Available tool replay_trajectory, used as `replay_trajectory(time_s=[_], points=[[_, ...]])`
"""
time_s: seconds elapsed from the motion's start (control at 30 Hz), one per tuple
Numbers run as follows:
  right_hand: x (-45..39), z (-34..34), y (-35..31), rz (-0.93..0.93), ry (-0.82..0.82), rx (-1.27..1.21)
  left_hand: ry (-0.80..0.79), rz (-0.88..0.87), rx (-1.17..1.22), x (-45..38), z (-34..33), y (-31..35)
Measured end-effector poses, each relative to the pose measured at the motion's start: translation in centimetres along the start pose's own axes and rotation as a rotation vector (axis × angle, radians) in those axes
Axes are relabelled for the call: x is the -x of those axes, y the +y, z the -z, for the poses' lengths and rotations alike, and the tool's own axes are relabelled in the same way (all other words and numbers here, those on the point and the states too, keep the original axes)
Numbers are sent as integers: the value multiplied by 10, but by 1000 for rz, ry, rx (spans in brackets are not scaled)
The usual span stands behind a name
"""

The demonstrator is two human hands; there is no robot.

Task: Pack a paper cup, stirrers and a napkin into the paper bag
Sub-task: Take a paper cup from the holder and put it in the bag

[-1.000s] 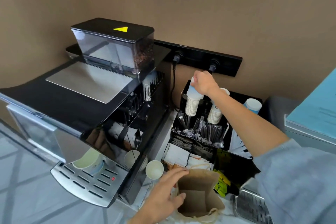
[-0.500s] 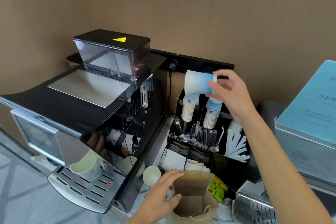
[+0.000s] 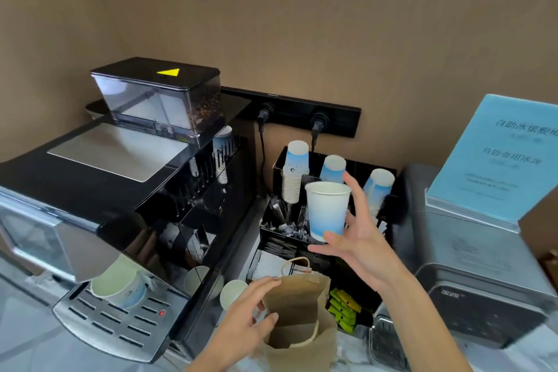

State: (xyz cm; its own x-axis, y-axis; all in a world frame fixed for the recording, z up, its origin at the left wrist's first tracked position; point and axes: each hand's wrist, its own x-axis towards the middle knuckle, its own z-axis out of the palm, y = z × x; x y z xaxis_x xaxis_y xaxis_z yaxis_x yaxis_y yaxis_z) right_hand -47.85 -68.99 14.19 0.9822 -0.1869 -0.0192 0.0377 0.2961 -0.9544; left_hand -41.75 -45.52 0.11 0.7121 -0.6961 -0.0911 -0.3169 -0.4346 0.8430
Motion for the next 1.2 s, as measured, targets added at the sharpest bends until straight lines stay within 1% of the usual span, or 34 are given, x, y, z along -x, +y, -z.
replay_trajectory(time_s=[0.13, 0.17, 0.27, 0.37, 0.5, 0.6, 0.67, 0.73, 0.87, 0.93, 1.0, 1.07, 1.13, 1.2], points=[[10, -1, 6, -48, 37, 207, 2, 13, 25, 0, -2, -1], [15, -1, 9, -43, 19, 273, 1, 13, 26, 0, -3, -1], [28, -3, 23, -15, -117, 524, -10, -7, 11, 0, -3, 2], [30, -5, 34, -1, -200, 857, -13, -19, -25, 0, -3, 8], [30, -8, 37, 104, -356, 1196, -1, -18, -11, 1, -6, 8], [38, -10, 29, 94, -459, 1352, 6, -17, 2, 0, -8, 7], [43, -12, 22, 82, -479, 1405, 17, -9, 9, -1, -10, 7], [45, -15, 17, 10, -517, 1439, 18, -4, 3, 0, -12, 9], [33, -12, 28, -213, -603, 1482, -10, 7, -57, -1, -15, 9], [20, -9, 43, -300, -621, 1559, -26, 12, -58, -1, -18, 9], [5, -14, 54, -350, -647, 1661, -32, 15, -61, -1, -20, 10], [-6, -25, 62, -385, -747, 1775, -25, 9, -61, -1, -22, 13], [-14, -36, 71, -406, -869, 1828, -24, -4, -55, 0, -22, 15], [-22, -39, 92, -436, -940, 1870, -30, -10, -57, 1, -22, 15]])
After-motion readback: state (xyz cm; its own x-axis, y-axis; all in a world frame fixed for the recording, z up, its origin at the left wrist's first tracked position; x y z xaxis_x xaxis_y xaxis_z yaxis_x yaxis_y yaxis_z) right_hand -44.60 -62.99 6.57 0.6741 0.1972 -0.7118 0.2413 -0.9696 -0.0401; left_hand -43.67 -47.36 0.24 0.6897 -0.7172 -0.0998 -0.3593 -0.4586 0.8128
